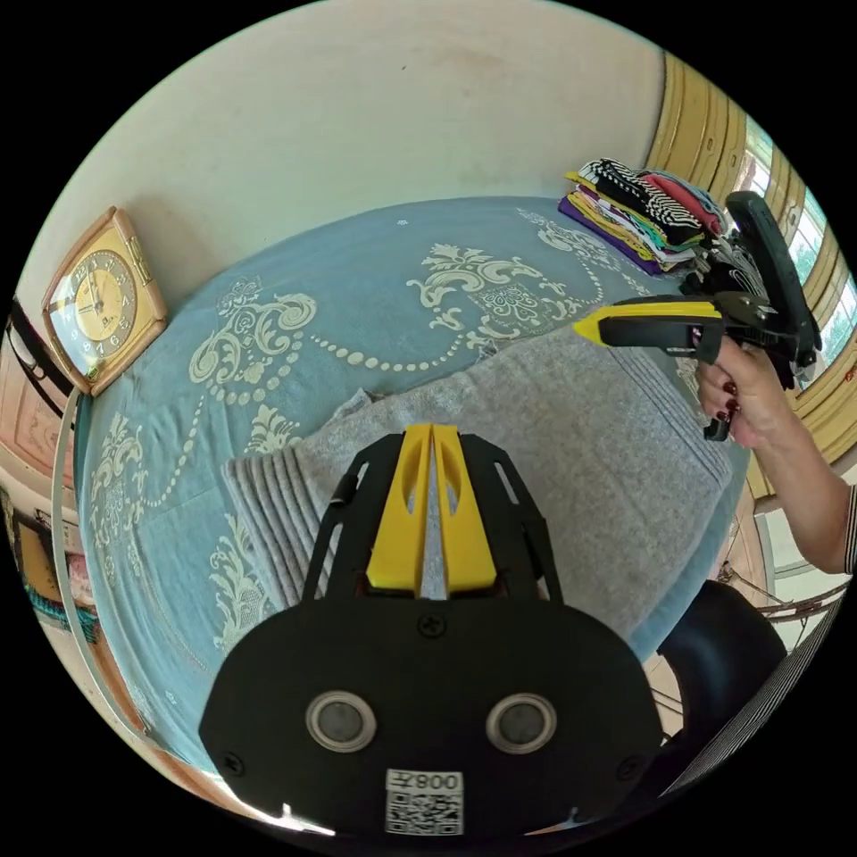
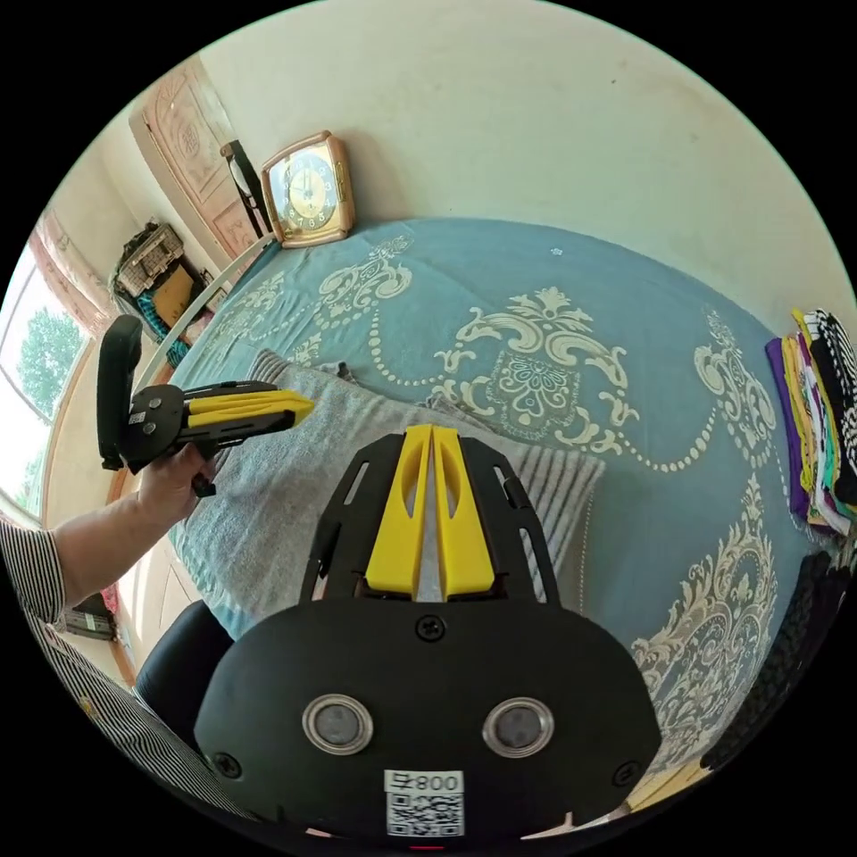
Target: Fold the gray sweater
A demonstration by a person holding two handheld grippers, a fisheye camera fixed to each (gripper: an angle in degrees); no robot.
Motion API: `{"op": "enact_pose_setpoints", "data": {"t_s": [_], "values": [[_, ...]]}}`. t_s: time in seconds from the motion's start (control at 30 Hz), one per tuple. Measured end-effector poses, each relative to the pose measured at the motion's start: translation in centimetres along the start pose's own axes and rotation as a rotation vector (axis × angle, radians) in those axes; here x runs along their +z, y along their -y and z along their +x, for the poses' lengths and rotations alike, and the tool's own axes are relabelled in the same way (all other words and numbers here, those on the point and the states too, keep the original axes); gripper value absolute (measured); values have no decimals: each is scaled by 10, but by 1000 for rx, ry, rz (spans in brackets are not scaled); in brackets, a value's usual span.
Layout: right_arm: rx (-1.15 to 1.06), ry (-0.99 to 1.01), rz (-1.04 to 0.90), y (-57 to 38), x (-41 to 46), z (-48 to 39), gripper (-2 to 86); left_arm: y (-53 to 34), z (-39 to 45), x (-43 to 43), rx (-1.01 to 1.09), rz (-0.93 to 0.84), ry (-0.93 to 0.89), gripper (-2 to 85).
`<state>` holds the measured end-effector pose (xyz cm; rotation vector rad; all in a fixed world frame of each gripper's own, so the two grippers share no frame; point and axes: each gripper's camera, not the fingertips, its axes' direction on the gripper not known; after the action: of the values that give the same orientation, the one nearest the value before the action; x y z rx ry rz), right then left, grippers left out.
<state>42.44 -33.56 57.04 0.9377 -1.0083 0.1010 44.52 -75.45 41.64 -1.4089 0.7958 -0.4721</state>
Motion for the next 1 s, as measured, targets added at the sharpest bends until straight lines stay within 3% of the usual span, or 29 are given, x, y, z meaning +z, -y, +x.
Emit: {"op": "enact_pose_setpoints", "data": {"t_s": [0.07, 0.13, 0.43, 0.53, 0.57, 0.67, 0.83, 1.0], "values": [[45, -61, -37, -12, 10, 21, -2, -15, -8, 20, -31, -89, 86, 1], [76, -70, -179, -15, 48, 43, -2, -20, -17, 26, -49, -69, 54, 1], [58, 71, -79, -41, -21, 44, 0, -80, -52, -42, -135, -53, 49, 1], [25, 22, -206, -78, 1, 31, 0, -118, -72, -17, -201, -170, 28, 1], [30, 3, -270, -88, 22, 33, 0, -126, -79, -17, -214, -110, 2, 1], [83, 69, -250, -81, 18, 47, 0, -124, -99, -31, -245, -135, -39, 1], [35, 74, -131, -87, -34, 25, 1, -167, -124, -78, -326, -33, -57, 2], [29, 72, -358, -124, 38, 19, 0, -222, -162, -56, -460, -122, -164, 8]]}}
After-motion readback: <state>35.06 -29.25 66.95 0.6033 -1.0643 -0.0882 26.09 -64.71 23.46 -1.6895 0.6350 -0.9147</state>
